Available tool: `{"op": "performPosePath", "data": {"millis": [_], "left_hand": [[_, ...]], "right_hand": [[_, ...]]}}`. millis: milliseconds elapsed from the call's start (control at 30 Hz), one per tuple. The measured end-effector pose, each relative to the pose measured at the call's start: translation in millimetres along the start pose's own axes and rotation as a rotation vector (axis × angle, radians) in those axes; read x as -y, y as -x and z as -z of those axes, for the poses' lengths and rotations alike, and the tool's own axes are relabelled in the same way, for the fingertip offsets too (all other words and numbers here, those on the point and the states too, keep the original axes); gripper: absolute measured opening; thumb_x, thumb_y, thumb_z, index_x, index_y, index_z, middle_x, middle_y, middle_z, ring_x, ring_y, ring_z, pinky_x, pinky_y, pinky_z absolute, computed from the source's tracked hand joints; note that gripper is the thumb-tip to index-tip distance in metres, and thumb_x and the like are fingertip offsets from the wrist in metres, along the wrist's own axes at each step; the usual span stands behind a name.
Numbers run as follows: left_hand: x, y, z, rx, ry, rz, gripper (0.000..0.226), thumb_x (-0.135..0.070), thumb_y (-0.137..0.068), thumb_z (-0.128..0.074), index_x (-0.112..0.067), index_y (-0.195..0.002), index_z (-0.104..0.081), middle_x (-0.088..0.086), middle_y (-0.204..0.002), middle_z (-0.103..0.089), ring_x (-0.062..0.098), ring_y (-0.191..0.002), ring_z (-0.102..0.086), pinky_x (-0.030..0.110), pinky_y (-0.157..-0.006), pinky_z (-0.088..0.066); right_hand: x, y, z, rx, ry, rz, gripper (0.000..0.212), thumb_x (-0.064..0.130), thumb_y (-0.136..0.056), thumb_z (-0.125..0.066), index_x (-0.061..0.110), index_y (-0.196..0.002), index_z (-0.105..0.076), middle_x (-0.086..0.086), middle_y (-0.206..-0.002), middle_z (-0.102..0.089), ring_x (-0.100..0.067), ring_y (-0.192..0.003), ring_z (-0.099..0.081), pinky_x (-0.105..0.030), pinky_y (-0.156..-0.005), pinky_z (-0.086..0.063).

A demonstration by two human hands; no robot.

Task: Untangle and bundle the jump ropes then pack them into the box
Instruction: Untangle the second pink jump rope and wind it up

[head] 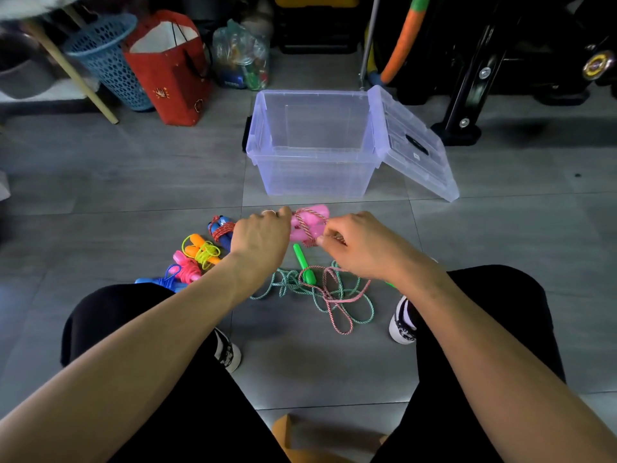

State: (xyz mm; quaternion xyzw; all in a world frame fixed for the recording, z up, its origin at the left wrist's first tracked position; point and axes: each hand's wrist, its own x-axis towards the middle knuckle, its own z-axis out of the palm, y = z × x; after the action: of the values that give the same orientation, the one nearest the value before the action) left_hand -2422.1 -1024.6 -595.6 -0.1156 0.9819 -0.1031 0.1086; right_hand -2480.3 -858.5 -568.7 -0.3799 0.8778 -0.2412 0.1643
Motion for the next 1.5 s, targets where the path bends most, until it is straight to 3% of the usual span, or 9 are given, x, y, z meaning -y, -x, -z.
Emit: {"op": "performPosePath", "data": {"millis": [233,367,600,700,867,1000,1200,1333,1500], "left_hand": [[-10,10,9,-0.023,-0.059,-0.441,0.038,-0.015,-0.091,-0.052,-0.016,-0.128,-0.043,0.005,-0.115,-0.057,0.029,-0.105,-0.061,0.034,-0.068,-0.038],[3,18,11,-0.382,0.084,-0.638,0.038,-0.01,-0.054,-0.063,-0.007,-0.091,-0.06,0.006,-0.07,-0.06,0.028,-0.053,-0.061,0.024,-0.043,-0.032],[11,26,9,-0.5,0.423,-0.356,0.025,-0.012,-0.067,-0.051,-0.008,-0.091,-0.051,0.008,-0.063,-0.057,0.033,-0.045,-0.054,0.026,-0.044,-0.03],[11,23,15,-0.365,0.565,-0.1,0.021,-0.006,-0.079,-0.057,-0.004,-0.097,-0.048,0.016,-0.08,-0.06,0.042,-0.065,-0.056,0.034,-0.055,-0.03],[9,16,10,-0.223,0.504,0.08,0.017,-0.009,-0.084,-0.05,-0.012,-0.093,-0.035,0.017,-0.093,-0.063,0.042,-0.082,-0.06,0.034,-0.061,-0.031],[14,6,5,-0.107,0.245,0.14,0.022,-0.008,-0.088,-0.051,-0.006,-0.109,-0.044,0.015,-0.106,-0.063,0.038,-0.095,-0.064,0.036,-0.064,-0.037],[1,6,3,-0.127,-0.015,-0.162,0.029,-0.008,-0.09,-0.05,-0.013,-0.119,-0.047,0.007,-0.111,-0.061,0.03,-0.103,-0.062,0.037,-0.076,-0.047],[-6,12,0,-0.35,0.049,-0.567,0.045,-0.007,-0.047,-0.083,-0.008,-0.087,-0.063,0.008,-0.07,-0.061,0.03,-0.058,-0.063,0.031,-0.05,-0.048],[4,17,1,-0.488,0.202,-0.573,0.044,-0.008,-0.042,-0.074,-0.008,-0.085,-0.061,0.007,-0.071,-0.06,0.03,-0.057,-0.06,0.031,-0.047,-0.047]], "right_hand": [[-18,-10,22,0.002,-0.178,-0.028,0.029,0.041,-0.079,-0.077,0.018,-0.068,-0.064,0.008,-0.054,-0.052,-0.004,-0.049,-0.042,-0.018,-0.049,-0.032],[-27,-15,24,0.014,-0.463,-0.088,0.026,0.037,-0.075,-0.08,0.018,-0.066,-0.065,0.011,-0.053,-0.051,0.0,-0.049,-0.039,-0.016,-0.049,-0.031],[-35,-9,5,0.122,-0.766,-0.196,0.014,0.019,-0.086,-0.062,0.013,-0.088,-0.075,-0.023,-0.082,-0.064,-0.019,-0.073,-0.046,-0.04,-0.064,-0.047],[-19,-5,-2,0.053,-0.628,-0.242,0.027,0.006,-0.092,-0.053,0.017,-0.072,-0.068,0.0,-0.054,-0.053,-0.009,-0.047,-0.041,-0.025,-0.051,-0.034],[5,0,-18,-0.016,-0.245,-0.1,0.034,0.027,-0.1,-0.048,0.008,-0.081,-0.068,-0.003,-0.063,-0.057,-0.018,-0.057,-0.048,-0.032,-0.059,-0.033],[10,3,-18,-0.023,-0.067,0.034,0.034,0.026,-0.098,-0.049,0.02,-0.065,-0.041,-0.003,-0.06,-0.048,-0.028,-0.062,-0.039,-0.037,-0.058,-0.034],[-1,0,9,-0.08,-0.054,0.045,0.023,0.038,-0.089,-0.064,0.016,-0.084,-0.067,0.0,-0.071,-0.064,-0.021,-0.067,-0.055,-0.034,-0.063,-0.047],[-15,-5,25,-0.071,-0.213,-0.052,0.023,0.038,-0.076,-0.08,0.02,-0.075,-0.066,0.005,-0.067,-0.063,-0.006,-0.058,-0.051,-0.021,-0.057,-0.04],[-30,-6,31,-0.022,-0.45,-0.149,0.027,0.039,-0.079,-0.076,0.014,-0.073,-0.068,0.003,-0.061,-0.058,-0.002,-0.053,-0.045,-0.018,-0.054,-0.037]]}}
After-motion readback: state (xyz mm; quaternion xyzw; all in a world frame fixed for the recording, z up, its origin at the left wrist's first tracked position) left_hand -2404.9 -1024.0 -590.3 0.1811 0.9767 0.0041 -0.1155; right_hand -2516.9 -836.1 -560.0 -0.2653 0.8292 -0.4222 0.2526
